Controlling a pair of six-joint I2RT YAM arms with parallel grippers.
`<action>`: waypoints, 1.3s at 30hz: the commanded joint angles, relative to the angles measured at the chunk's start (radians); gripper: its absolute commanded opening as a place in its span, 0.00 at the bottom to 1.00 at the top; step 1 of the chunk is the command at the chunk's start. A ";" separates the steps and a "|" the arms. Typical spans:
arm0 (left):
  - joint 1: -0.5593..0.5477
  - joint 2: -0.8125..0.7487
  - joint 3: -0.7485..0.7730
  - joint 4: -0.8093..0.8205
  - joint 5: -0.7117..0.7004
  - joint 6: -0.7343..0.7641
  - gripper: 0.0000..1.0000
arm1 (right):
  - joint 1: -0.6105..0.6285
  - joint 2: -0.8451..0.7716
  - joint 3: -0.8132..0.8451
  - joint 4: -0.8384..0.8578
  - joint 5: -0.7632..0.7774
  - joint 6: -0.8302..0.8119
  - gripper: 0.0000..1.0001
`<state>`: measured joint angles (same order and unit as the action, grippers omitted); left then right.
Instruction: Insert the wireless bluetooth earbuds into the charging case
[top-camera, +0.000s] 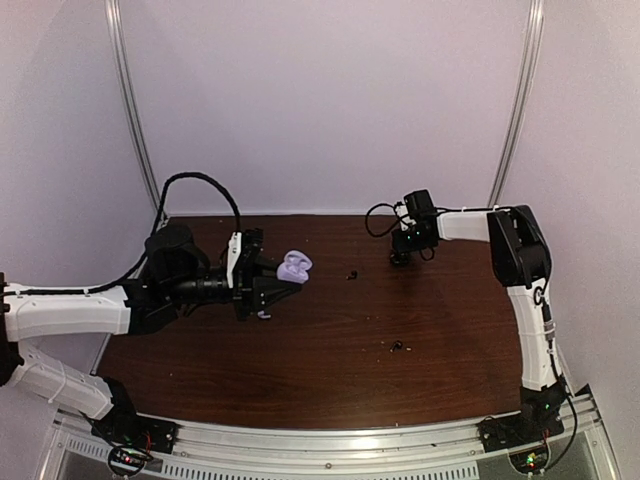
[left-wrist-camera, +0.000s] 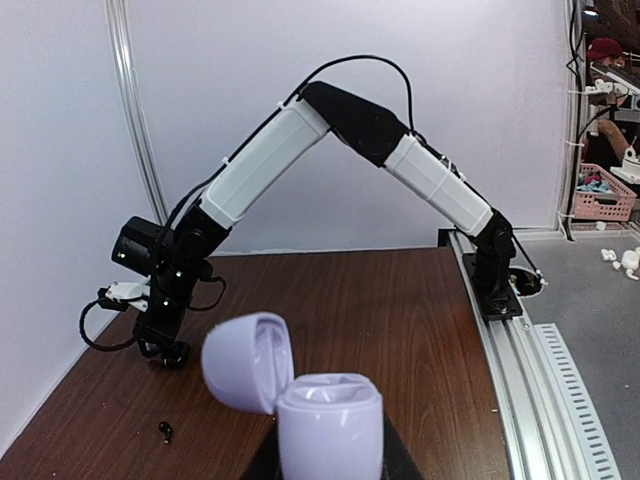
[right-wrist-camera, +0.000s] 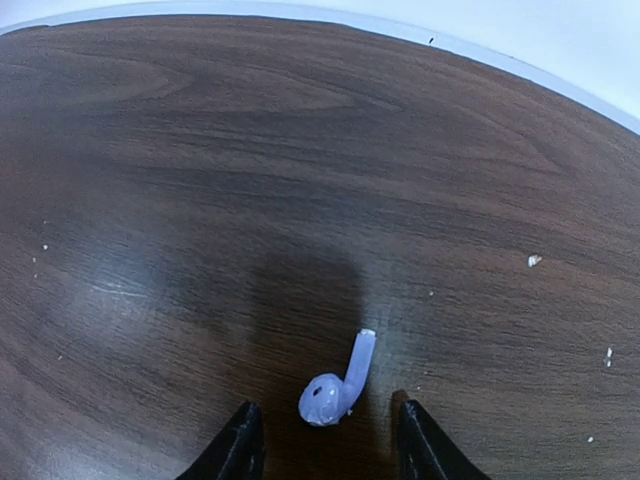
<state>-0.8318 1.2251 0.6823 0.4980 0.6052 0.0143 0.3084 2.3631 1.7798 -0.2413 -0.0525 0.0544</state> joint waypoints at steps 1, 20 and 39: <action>0.007 -0.023 -0.003 0.012 -0.007 0.016 0.00 | -0.014 0.034 0.067 -0.051 -0.002 0.007 0.46; 0.007 -0.019 0.009 -0.015 -0.020 0.029 0.00 | -0.020 0.098 0.166 -0.154 -0.007 0.008 0.26; 0.017 -0.021 0.001 0.021 -0.038 -0.009 0.00 | -0.013 -0.162 -0.017 0.003 -0.185 -0.042 0.12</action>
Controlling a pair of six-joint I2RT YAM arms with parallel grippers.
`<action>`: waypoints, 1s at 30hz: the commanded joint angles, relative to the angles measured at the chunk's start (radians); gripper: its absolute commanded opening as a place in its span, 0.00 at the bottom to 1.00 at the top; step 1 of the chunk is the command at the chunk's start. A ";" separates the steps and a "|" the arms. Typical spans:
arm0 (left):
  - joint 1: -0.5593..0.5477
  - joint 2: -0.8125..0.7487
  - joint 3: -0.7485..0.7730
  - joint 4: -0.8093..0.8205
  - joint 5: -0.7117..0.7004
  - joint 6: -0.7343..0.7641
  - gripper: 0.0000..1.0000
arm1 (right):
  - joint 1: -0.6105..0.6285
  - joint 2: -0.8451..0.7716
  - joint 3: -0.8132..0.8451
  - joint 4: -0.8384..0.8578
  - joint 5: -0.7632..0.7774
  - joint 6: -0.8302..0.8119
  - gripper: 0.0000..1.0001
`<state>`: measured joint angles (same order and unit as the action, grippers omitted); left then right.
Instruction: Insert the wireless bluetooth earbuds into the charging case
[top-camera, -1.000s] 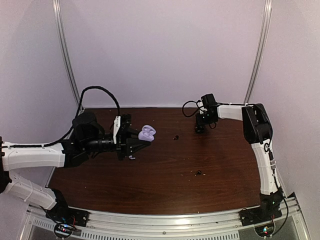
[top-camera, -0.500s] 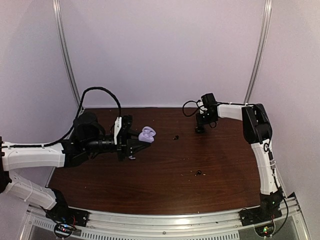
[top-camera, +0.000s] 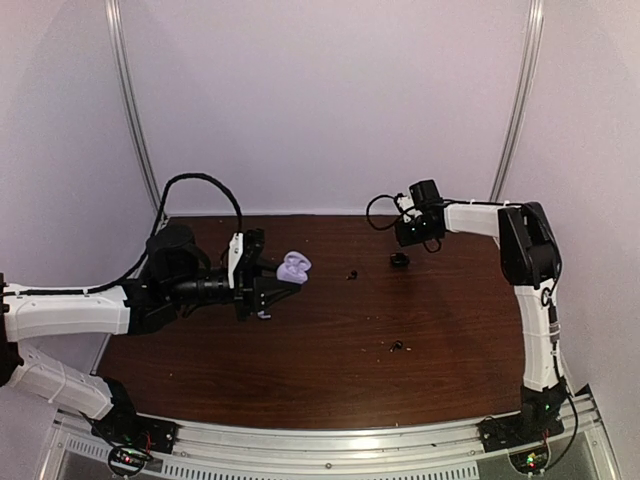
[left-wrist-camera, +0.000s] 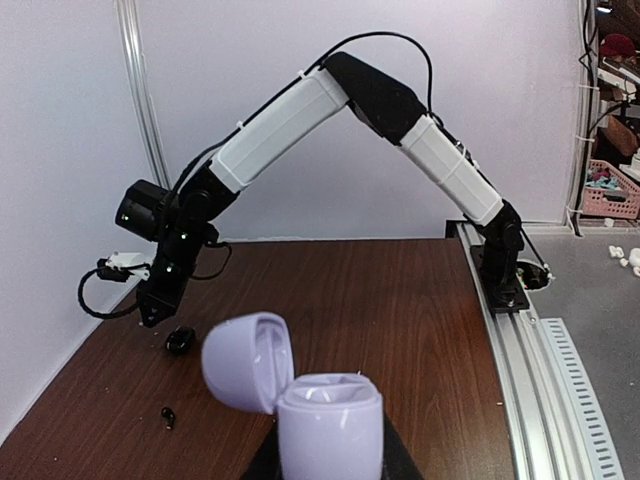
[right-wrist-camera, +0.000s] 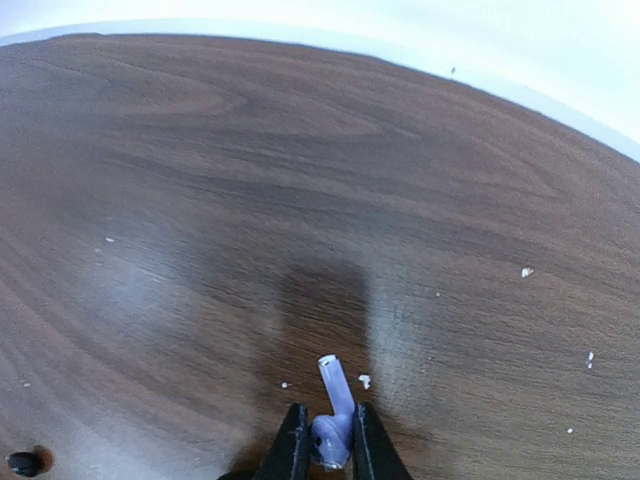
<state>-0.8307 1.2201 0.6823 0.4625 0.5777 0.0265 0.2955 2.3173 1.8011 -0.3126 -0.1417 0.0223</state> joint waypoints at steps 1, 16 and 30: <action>0.018 -0.016 -0.001 0.063 -0.009 -0.023 0.00 | 0.004 -0.137 -0.057 0.084 -0.125 -0.033 0.12; 0.042 -0.046 -0.073 0.137 -0.036 -0.085 0.00 | 0.280 -0.539 -0.639 0.310 -0.308 -0.106 0.12; 0.042 -0.137 -0.256 0.317 -0.153 -0.090 0.00 | 0.592 -0.610 -0.872 0.376 -0.186 -0.197 0.12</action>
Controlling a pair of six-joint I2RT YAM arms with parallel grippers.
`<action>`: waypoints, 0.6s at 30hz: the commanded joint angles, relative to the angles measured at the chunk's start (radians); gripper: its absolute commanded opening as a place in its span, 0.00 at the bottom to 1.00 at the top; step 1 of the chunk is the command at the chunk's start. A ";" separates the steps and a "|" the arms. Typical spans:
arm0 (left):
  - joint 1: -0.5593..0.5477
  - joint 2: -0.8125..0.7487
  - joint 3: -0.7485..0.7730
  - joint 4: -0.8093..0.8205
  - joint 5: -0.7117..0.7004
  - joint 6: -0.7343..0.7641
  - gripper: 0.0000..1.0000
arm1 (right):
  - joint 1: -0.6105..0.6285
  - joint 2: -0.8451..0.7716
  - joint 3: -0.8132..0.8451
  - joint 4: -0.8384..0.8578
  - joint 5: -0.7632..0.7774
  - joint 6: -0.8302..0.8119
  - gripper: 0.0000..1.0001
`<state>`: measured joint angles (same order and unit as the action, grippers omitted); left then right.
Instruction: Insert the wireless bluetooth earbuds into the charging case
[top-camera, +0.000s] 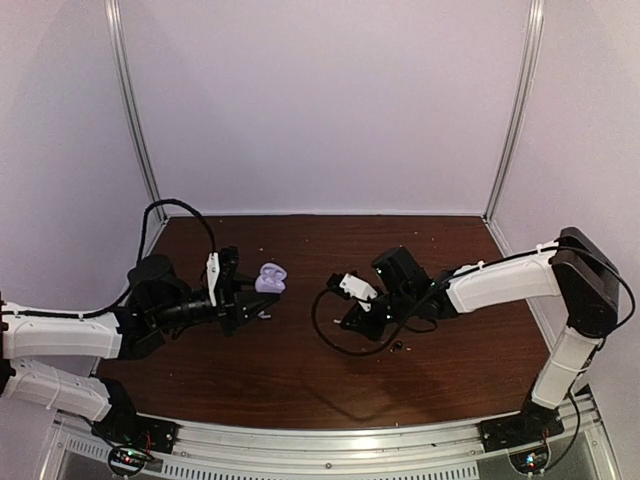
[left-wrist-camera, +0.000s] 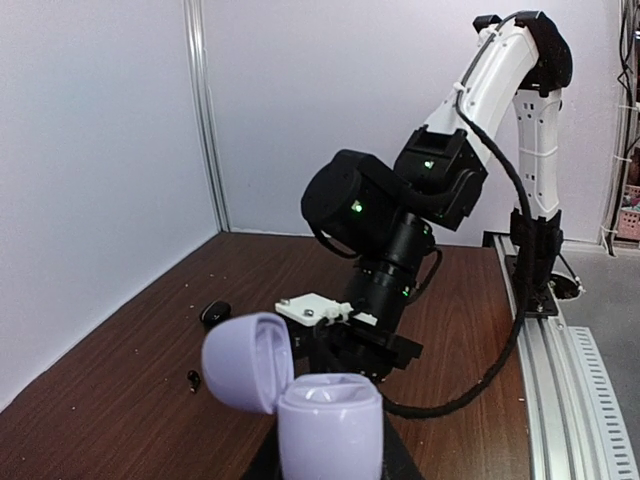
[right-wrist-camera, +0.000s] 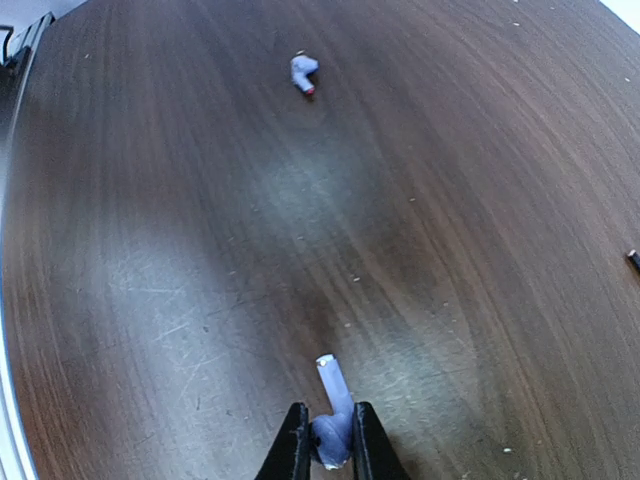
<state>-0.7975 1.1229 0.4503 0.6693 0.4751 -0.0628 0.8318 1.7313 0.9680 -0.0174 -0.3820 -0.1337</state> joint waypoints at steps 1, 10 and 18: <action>0.009 -0.047 -0.029 0.111 -0.059 0.000 0.00 | 0.069 -0.020 -0.048 0.097 0.056 -0.048 0.12; -0.034 -0.081 -0.048 0.013 -0.102 0.126 0.00 | 0.117 -0.054 -0.023 0.052 0.063 -0.096 0.10; -0.112 -0.143 -0.047 -0.150 -0.187 0.307 0.00 | 0.118 -0.246 0.057 -0.176 -0.060 -0.018 0.10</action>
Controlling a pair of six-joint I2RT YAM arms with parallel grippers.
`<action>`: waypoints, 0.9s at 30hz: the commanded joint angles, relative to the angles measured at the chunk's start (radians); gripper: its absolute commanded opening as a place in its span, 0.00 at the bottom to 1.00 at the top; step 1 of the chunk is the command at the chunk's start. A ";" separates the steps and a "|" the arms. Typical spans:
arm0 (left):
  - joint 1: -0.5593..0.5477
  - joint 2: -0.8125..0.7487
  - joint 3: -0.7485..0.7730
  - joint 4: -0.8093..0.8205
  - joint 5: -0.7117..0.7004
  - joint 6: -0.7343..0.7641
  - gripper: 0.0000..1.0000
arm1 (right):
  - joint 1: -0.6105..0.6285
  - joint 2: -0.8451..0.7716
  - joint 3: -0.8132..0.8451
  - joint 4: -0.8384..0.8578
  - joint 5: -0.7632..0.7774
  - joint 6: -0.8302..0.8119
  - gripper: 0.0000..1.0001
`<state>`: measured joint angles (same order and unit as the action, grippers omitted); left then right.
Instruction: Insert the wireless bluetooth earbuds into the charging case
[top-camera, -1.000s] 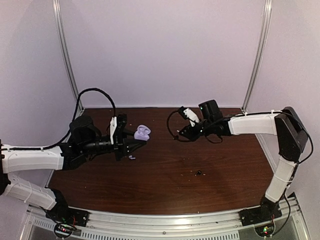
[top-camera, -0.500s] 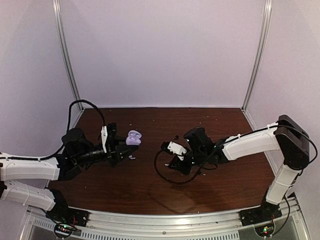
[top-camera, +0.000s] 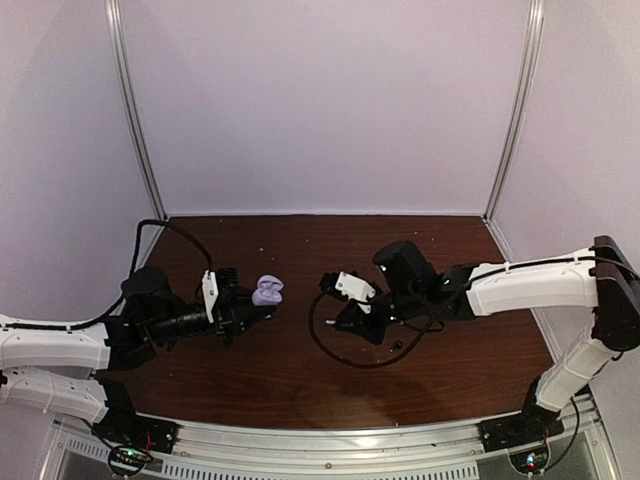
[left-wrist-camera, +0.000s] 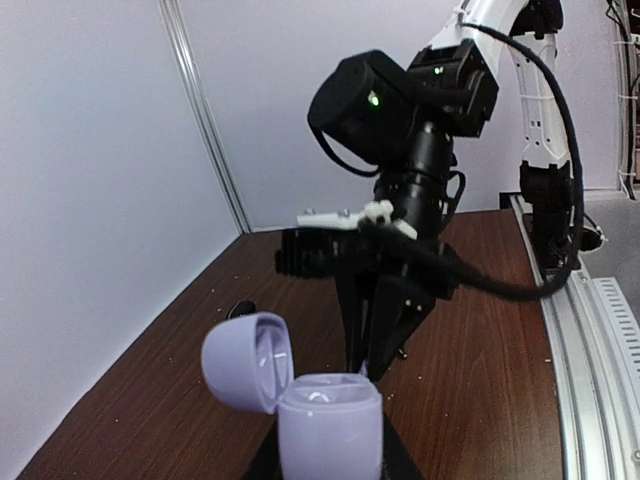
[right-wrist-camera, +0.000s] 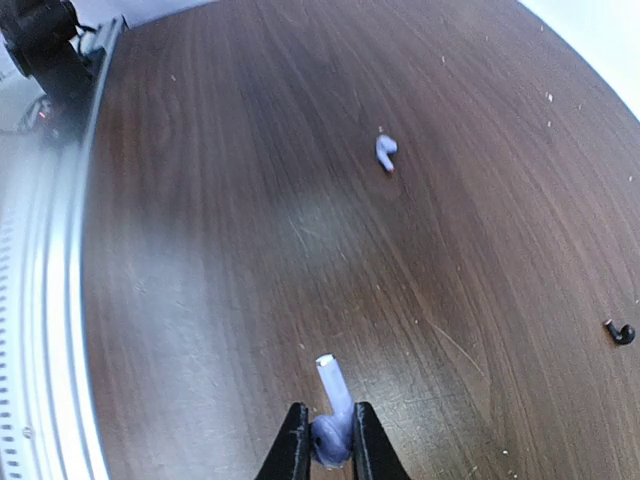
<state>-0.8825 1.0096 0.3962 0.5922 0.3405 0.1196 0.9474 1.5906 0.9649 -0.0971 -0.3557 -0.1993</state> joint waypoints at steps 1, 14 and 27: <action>-0.032 -0.032 0.019 -0.111 -0.054 0.145 0.00 | 0.002 -0.125 0.073 -0.119 -0.113 0.056 0.10; -0.035 -0.050 0.077 -0.233 0.019 0.247 0.00 | 0.033 -0.225 0.184 -0.303 -0.226 0.034 0.10; -0.017 -0.068 -0.018 0.026 -0.086 0.019 0.00 | 0.039 -0.068 -0.099 0.161 0.078 0.152 0.13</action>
<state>-0.9081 0.9665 0.4217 0.4416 0.3149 0.2352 0.9821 1.4673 0.9443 -0.1967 -0.3416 -0.1139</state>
